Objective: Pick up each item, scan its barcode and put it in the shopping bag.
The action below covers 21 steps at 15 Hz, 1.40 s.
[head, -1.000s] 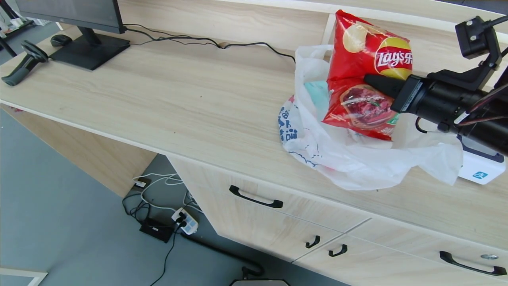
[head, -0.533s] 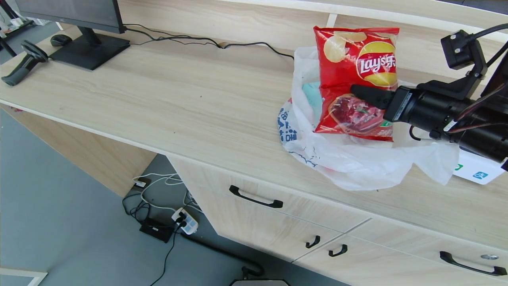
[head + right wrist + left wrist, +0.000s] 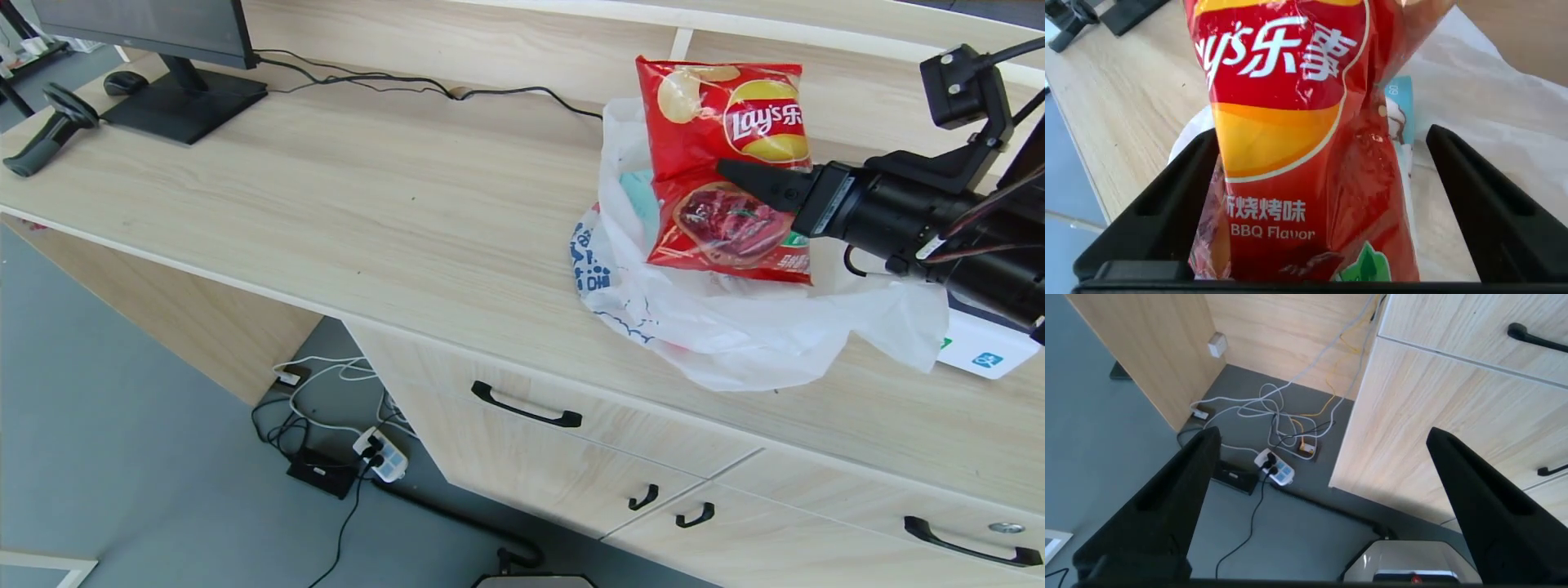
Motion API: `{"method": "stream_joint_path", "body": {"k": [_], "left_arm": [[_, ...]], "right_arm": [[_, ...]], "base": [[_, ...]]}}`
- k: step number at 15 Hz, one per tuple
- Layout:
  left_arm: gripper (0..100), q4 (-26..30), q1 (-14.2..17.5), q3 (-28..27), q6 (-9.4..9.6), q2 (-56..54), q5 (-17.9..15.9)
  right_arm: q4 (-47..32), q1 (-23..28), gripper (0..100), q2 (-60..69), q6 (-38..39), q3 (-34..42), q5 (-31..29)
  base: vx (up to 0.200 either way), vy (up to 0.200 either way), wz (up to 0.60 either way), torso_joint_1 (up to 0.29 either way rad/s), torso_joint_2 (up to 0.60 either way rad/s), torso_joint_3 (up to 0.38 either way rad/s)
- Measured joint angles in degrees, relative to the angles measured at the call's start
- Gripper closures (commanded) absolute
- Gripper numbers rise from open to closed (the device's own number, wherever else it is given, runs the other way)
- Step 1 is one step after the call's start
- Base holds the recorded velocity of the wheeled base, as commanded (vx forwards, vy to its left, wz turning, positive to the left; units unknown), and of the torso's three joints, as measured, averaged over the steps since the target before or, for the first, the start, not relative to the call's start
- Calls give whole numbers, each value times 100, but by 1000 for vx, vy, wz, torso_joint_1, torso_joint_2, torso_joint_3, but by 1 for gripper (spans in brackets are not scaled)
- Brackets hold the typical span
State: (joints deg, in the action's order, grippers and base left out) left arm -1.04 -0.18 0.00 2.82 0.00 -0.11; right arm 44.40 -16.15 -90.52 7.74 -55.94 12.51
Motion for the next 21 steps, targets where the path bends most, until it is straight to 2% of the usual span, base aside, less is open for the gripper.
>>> {"method": "stream_joint_path", "body": {"k": [3,12,16,21], "left_arm": [[0,0,0,0,-2,0,0],[0,2,0,0,0,0,1],[0,2,0,0,-17,0,-2],[0,0,0,0,-26,0,0]], "right_arm": [[213,-5,0,229,2,143,0],[211,-176,0,1150,77,569,-2],[207,-265,0,1919,-33,1898,-74],[200,-514,0,3065,-660,3988,-268]], "base": [[0,0,0,0,0,0],[0,0,0,0,0,0],[0,0,0,0,0,0],[0,0,0,0,0,0]]}}
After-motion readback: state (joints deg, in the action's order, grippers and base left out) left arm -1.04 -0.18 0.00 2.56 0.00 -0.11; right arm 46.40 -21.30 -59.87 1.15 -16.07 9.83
